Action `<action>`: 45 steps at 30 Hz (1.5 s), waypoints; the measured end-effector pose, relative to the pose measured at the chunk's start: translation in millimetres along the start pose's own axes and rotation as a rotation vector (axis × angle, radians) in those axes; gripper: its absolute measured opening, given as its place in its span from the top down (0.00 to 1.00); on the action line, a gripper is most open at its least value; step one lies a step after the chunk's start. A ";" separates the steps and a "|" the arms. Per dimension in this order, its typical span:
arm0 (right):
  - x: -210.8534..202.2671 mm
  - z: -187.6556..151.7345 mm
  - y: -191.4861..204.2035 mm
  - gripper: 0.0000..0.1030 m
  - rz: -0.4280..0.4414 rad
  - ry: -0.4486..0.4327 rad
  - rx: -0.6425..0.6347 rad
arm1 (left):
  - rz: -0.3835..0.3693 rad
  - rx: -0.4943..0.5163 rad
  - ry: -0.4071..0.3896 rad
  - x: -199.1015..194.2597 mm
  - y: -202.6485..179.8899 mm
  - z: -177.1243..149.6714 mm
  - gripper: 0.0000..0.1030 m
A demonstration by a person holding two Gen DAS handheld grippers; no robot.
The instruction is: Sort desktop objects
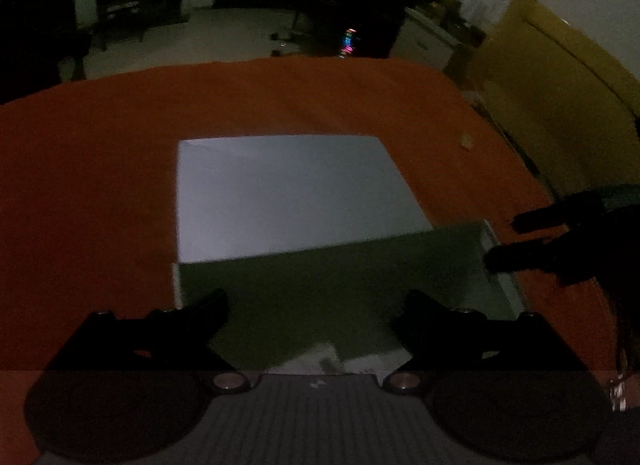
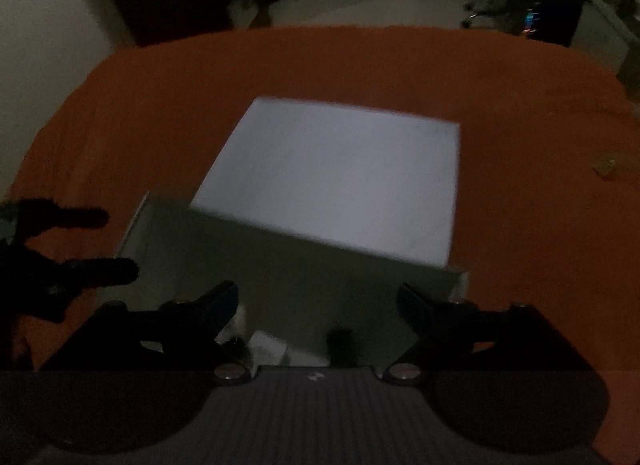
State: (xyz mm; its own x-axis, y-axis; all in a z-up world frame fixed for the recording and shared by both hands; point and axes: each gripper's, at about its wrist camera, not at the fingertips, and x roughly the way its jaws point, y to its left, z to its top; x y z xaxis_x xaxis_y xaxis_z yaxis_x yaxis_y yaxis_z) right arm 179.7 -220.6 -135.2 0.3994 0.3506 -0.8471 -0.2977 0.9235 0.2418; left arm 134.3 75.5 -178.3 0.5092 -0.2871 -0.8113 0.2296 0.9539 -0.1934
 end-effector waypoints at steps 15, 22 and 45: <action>18.8 52.0 -117.8 0.10 -0.062 -0.072 0.198 | 0.055 -0.143 0.022 50.1 72.6 50.1 0.07; 43.7 76.7 -156.7 0.00 -0.047 -0.121 0.259 | 0.095 -0.094 0.031 90.6 92.8 75.1 0.06; 186.5 97.8 -198.9 0.00 -0.018 0.118 0.278 | 0.313 -0.101 0.060 192.9 131.4 82.2 0.00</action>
State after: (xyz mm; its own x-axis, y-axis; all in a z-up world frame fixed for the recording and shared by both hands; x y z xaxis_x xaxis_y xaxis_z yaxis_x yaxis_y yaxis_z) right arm 398.3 -323.6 -295.0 0.2937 0.3279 -0.8979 -0.0364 0.9425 0.3322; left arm 330.9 138.2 -315.0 0.4915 0.0243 -0.8705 -0.0157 0.9997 0.0191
